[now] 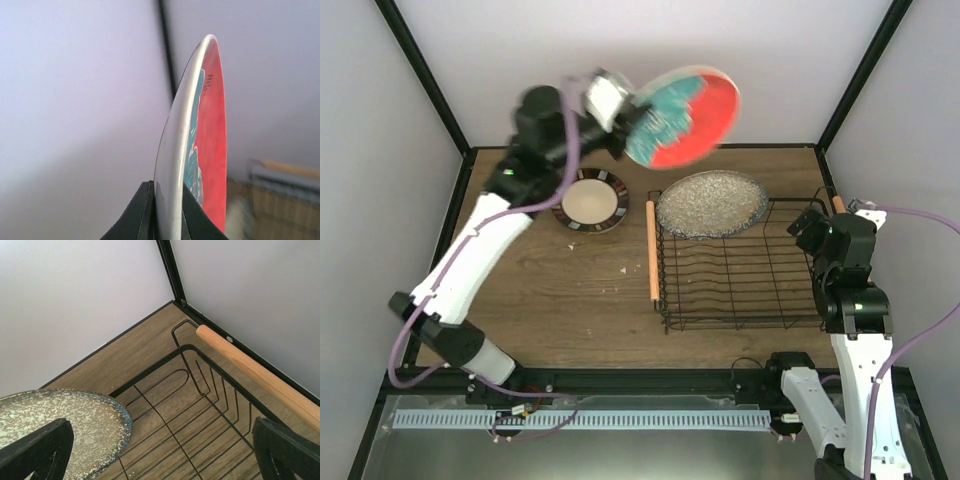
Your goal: Unload the plates from the dish rack
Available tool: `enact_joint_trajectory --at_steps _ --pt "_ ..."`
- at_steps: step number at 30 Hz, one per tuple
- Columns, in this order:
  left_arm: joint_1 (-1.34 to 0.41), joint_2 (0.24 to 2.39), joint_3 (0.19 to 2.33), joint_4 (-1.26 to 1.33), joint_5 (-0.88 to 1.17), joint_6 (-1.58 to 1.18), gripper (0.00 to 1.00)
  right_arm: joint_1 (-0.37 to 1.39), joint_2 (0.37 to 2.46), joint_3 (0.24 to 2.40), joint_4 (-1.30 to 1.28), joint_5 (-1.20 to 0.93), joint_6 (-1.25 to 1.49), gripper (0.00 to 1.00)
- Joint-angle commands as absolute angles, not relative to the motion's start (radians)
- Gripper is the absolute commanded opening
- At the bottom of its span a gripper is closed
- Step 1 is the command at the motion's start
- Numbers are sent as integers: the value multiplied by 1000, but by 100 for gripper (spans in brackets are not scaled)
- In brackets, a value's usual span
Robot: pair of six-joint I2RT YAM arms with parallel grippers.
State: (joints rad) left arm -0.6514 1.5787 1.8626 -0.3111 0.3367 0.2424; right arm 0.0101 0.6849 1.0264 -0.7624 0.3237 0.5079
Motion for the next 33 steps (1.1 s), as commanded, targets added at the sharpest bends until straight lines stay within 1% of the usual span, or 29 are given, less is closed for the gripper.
enact_joint_trajectory --at_steps 1,4,7,9,11,14,17,28,33 --pt "-379 1460 1874 18 328 -109 4 18 700 1025 -745 304 517 100" --pt "-154 1428 1795 25 346 -258 4 18 719 1025 -727 292 513 100" --pt "106 1439 1678 23 438 -469 4 18 742 1026 -705 276 508 100" --pt "210 1466 1594 33 520 -579 4 18 758 1028 -691 265 508 100" --pt "269 1495 1494 56 579 -657 4 18 771 1030 -676 259 506 100" --pt "293 1533 1397 77 613 -692 4 18 789 1043 -669 258 501 100" --pt "288 1576 1344 106 649 -746 4 18 792 1053 -669 267 494 100" --pt "154 1749 1294 101 734 -750 4 19 790 1072 -693 284 505 100" --pt "109 1813 1297 96 730 -725 4 19 785 1081 -711 292 513 100"
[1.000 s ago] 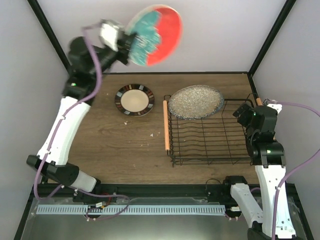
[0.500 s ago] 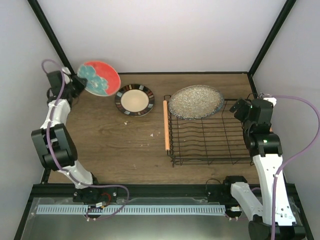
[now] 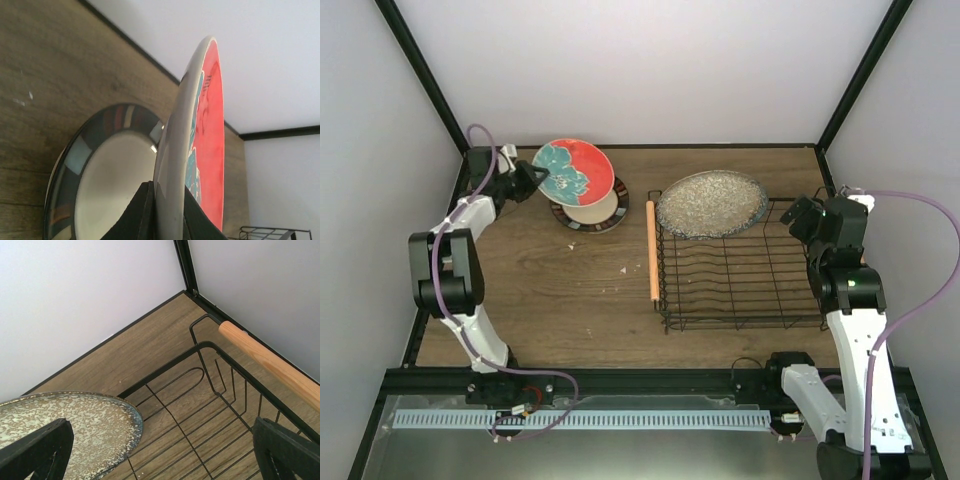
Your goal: Unload the plates from the dish rack
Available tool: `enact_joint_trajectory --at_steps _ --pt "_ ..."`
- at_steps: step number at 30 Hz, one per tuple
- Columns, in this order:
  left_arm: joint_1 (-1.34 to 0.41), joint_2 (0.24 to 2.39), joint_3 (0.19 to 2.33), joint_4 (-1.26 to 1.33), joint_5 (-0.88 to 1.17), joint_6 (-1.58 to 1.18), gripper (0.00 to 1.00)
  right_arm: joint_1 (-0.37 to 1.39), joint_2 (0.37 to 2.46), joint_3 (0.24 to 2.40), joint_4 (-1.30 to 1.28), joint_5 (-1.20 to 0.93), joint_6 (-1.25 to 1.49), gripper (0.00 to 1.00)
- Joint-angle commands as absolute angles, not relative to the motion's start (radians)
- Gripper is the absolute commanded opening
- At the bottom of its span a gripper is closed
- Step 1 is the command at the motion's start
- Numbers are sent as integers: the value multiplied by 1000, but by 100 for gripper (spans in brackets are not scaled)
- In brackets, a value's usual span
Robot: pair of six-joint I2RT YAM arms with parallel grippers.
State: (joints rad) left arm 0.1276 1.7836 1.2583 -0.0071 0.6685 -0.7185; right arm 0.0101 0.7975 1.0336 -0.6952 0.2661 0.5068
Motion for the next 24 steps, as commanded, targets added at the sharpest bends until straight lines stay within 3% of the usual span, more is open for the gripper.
enact_joint_trajectory --at_steps 1,24 --pt "103 1822 1300 92 728 -719 4 18 783 1083 -714 296 513 100" --pt "2 1911 1336 -18 667 -611 5 18 758 1076 -742 331 528 100"
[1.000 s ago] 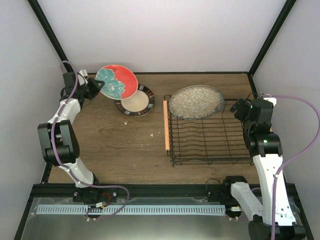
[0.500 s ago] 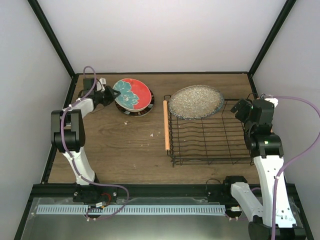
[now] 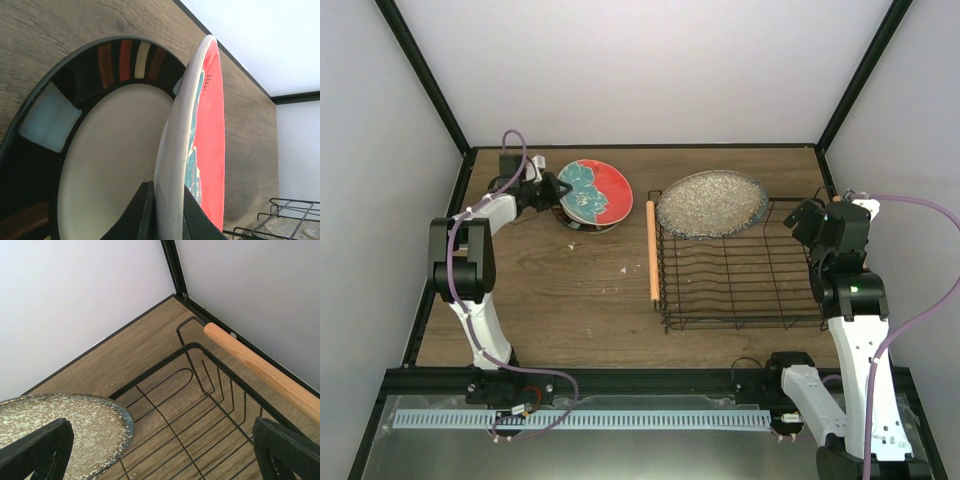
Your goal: Unload the plates from the dish rack
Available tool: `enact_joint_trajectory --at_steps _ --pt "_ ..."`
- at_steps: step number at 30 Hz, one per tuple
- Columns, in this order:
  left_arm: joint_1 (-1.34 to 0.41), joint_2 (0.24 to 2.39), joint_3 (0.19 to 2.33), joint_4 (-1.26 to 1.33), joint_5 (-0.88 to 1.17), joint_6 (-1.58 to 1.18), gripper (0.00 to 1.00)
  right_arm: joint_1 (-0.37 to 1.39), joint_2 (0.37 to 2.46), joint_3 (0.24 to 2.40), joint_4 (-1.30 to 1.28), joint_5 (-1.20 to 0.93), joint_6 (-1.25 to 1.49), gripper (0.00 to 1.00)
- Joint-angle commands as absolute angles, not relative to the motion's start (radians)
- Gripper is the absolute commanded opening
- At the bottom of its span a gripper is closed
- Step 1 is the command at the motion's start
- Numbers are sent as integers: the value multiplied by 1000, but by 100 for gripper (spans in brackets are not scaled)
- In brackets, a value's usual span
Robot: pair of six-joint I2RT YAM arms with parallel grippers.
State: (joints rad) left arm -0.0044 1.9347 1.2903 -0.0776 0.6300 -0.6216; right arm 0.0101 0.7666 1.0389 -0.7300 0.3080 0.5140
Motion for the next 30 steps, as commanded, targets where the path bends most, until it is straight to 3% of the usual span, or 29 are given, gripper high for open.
enact_joint_trajectory --at_steps 1,16,18,23,27,30 --pt "2 1907 1334 -18 666 -614 4 19 758 1075 -741 331 529 100" --pt "35 1901 1294 -33 672 -628 9 19 760 1071 -738 331 530 100" --pt "35 1900 1289 -37 672 -625 18 18 761 1070 -738 330 531 100" --pt "35 1899 1275 -46 670 -619 54 18 763 1069 -734 325 535 100" --pt "36 1902 1269 -56 661 -607 75 18 759 1067 -739 325 538 100" --pt "35 1905 1279 -86 635 -585 84 18 755 1065 -743 328 543 100"
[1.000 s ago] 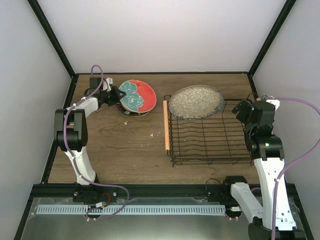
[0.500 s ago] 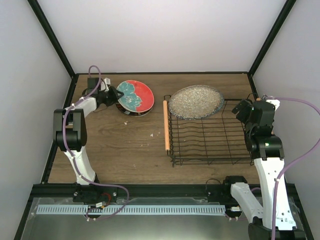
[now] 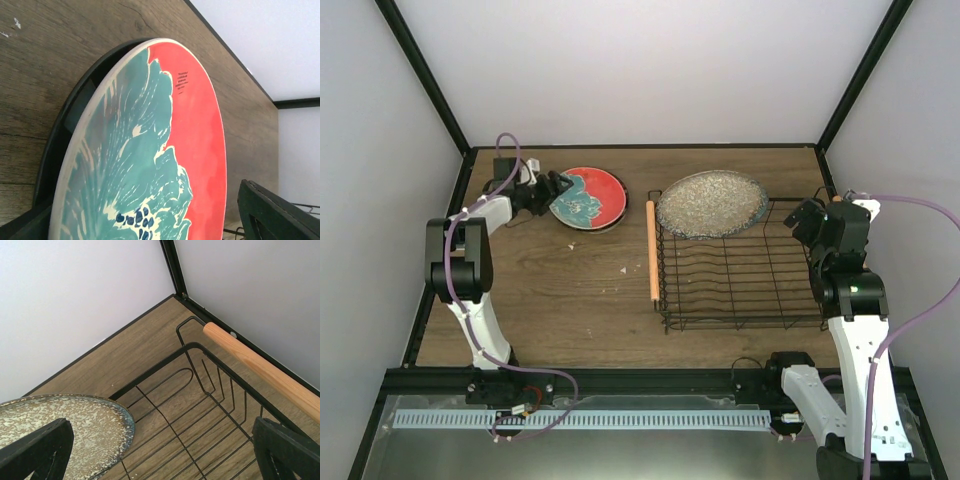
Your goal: Unload the plates from the dish rack
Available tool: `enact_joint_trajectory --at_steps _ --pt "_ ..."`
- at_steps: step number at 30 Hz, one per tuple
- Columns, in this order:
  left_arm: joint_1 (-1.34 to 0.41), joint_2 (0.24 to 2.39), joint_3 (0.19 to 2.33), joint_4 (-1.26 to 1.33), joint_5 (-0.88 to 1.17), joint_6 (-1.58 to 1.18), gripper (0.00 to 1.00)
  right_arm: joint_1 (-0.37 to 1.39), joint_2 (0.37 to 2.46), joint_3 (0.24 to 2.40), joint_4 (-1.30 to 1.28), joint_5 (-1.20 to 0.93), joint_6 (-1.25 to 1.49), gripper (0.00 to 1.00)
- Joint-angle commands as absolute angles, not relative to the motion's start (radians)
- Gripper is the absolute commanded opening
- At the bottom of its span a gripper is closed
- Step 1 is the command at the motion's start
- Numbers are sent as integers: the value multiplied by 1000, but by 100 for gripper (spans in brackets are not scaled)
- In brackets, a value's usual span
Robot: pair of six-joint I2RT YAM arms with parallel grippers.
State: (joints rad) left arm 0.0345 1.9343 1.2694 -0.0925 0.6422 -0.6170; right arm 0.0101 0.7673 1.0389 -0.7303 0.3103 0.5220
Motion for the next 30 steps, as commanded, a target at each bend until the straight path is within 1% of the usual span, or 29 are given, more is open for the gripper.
enact_joint_trajectory --at_steps 1,7,15,23,30 --pt "35 1905 1289 -99 624 -574 85 18 754 1064 -743 328 544 100" --pt "27 1921 1338 -193 538 -496 86 19 756 1065 -740 326 551 100" --pt "-8 1944 1413 -356 377 -357 87 18 753 1065 -742 327 564 100" --pt "-50 1969 1487 -457 234 -260 87 19 746 1060 -750 327 581 100" --pt "-71 1990 1529 -509 161 -222 87 18 742 1059 -758 326 599 100"
